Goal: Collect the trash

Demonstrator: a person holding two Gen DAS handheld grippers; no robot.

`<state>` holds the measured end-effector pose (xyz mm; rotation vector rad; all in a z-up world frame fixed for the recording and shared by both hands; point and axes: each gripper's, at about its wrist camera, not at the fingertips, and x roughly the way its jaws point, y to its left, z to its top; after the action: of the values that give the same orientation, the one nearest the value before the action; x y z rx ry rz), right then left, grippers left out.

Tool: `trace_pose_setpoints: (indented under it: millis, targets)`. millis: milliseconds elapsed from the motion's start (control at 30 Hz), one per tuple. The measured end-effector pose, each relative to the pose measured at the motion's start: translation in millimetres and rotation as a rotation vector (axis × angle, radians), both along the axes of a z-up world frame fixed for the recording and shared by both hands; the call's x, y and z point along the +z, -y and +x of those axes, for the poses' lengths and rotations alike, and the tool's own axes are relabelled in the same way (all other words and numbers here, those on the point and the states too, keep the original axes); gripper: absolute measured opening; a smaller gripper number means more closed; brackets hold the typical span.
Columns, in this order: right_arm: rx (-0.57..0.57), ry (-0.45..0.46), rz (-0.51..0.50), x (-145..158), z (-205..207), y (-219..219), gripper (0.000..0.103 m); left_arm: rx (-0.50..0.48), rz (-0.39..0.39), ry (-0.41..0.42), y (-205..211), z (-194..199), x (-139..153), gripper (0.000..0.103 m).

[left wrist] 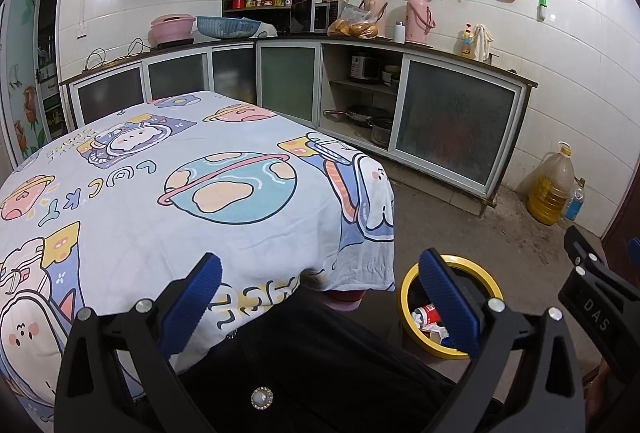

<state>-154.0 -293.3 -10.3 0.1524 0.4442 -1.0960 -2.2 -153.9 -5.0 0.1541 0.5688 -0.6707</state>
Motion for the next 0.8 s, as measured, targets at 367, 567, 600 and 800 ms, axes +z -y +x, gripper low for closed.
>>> trace_pose_setpoints:
  millis: [367, 567, 600, 800]
  targets:
    - [0.0, 0.0, 0.0, 0.4, -0.2, 0.2, 0.095, 0.0, -0.001, 0.002, -0.6, -0.1, 0.8, 0.095]
    - [0.0, 0.0, 0.001, 0.7, -0.3, 0.5, 0.095, -0.001, -0.001, 0.003, -1.0, 0.0, 1.1, 0.095]
    - [0.001, 0.0, 0.001, 0.7, -0.3, 0.5, 0.095, -0.002, -0.001, 0.002, -0.9, 0.0, 1.1, 0.095]
    - [0.001, 0.0, 0.001, 0.9, -0.4, 0.8, 0.095, 0.0, -0.002, 0.004, -1.5, 0.2, 1.4, 0.095]
